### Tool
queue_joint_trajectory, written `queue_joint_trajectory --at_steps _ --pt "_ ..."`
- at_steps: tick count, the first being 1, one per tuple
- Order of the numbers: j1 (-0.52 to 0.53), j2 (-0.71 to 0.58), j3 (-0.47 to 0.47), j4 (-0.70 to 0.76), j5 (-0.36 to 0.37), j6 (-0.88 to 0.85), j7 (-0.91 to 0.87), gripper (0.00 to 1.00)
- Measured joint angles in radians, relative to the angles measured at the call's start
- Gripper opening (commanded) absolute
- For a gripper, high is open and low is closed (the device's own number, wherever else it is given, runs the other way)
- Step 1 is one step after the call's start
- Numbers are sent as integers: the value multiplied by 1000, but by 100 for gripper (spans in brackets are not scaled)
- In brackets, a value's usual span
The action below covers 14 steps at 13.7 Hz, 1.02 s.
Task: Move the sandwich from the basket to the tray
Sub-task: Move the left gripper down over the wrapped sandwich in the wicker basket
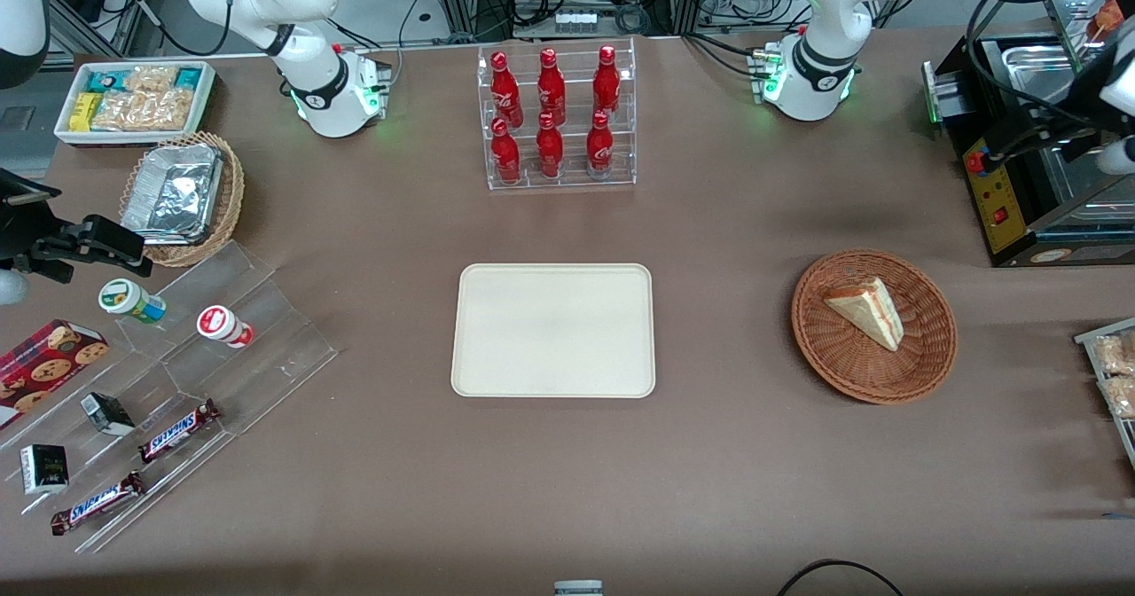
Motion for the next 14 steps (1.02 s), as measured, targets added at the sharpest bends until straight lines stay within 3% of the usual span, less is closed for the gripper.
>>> queue_joint_trajectory --at_steps 9,14 --pt "22 73 -6 -29 -3 -8 -14 100" --pt "22 192 -7 -59 -6 95 -364 100"
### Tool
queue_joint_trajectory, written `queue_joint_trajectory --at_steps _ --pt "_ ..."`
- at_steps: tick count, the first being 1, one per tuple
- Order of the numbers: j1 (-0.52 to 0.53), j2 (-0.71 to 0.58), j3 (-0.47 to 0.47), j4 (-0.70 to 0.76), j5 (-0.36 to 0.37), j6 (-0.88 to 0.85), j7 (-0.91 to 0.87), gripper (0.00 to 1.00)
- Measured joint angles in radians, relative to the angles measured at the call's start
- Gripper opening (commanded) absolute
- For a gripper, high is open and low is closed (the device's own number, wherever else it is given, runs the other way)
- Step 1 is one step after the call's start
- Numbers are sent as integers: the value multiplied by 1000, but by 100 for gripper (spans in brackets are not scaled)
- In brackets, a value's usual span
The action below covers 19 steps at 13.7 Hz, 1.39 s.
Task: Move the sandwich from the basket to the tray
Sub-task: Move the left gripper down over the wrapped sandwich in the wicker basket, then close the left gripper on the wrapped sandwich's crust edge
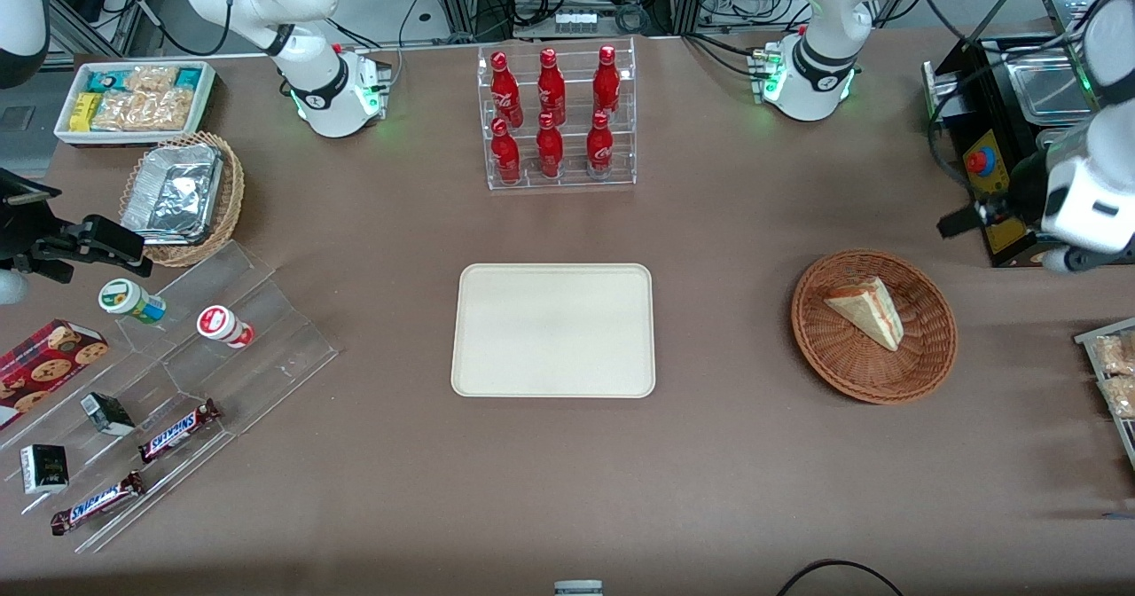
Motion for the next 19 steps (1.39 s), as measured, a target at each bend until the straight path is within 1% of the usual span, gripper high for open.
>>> queue_joint_trajectory --at_steps 2,4,11,13,19 --pt "1 34 1 -30 0 66 -111 100" --pt "4 49 4 -89 0 150 -167 100" --pt "8 71 10 -394 0 538 -337 100" --pt "8 96 9 -429 0 588 -358 100" --pt "8 169 9 -451 0 692 -407 100"
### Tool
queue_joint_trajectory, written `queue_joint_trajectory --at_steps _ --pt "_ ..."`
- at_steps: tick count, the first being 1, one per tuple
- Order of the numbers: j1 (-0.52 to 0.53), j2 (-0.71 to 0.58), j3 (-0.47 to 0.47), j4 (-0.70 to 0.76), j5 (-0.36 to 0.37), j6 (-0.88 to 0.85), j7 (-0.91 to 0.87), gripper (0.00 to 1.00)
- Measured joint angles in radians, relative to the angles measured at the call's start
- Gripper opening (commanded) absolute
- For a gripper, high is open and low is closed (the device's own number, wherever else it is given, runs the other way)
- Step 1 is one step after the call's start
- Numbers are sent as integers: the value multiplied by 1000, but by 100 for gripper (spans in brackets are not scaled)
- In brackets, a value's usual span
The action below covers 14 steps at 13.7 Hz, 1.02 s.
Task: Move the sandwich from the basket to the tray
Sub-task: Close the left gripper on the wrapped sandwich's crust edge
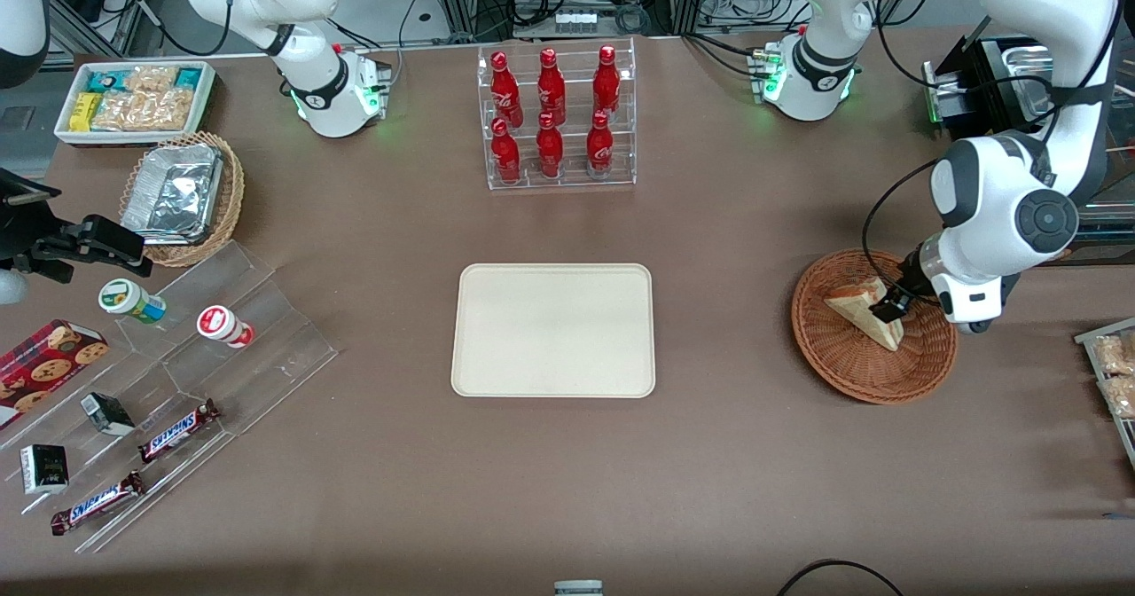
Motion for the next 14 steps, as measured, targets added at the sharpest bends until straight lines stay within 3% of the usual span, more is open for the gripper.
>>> queue_joint_trajectory --at_steps 9,10,14 --pt "0 52 0 -54 -2 110 -15 98" --pt "0 54 0 -54 -2 111 -20 91" --pt "-4 54 -6 -54 -3 111 -64 33"
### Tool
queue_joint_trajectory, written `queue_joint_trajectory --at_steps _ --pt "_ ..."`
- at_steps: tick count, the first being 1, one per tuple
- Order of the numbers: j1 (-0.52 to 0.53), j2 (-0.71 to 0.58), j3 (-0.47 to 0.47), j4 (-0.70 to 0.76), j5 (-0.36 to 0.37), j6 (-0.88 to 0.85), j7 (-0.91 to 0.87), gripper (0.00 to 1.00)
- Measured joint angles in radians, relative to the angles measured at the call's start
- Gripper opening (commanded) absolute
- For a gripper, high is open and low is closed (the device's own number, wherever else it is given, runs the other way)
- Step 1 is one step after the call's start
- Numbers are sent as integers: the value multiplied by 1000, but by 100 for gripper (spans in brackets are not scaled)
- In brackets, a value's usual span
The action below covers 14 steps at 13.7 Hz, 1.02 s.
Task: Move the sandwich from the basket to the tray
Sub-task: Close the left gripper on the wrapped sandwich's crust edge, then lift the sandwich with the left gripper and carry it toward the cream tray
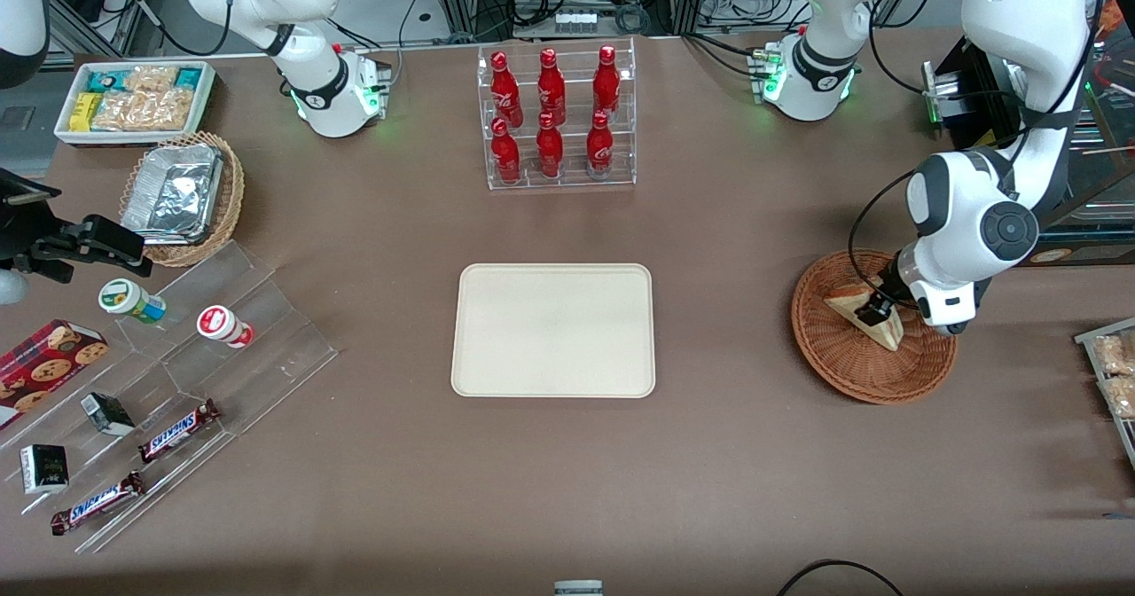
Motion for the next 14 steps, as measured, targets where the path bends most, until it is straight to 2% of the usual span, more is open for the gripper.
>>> queue_joint_trajectory --at_steps 1,2,7,9,11,14 --pt "0 0 -1 0 0 0 -6 21" --pt "0 0 -1 0 0 0 -10 13" --pt "-2 -4 -3 7 2 -11 -13 12" --pt "-19 -21 -8 28 7 -65 -12 12" --pt "-48 -50 -9 89 18 -194 -11 12" --pt "-124 -90 -12 231 76 -431 -13 12"
